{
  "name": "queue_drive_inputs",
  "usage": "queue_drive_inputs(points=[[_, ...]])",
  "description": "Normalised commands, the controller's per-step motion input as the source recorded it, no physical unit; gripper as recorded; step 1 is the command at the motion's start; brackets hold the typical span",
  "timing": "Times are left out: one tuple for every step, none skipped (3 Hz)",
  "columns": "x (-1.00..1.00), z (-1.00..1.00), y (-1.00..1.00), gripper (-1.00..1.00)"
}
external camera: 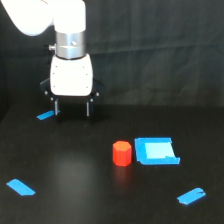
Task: Pick up the red object from the table
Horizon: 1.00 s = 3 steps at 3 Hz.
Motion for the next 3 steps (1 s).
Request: queue_drive_inputs(points=[[1.0,-0.19,-0.73,0.93],[0.85,-0.31,-0.78,1.0],[0.74,-0.06,-0.9,0.92]])
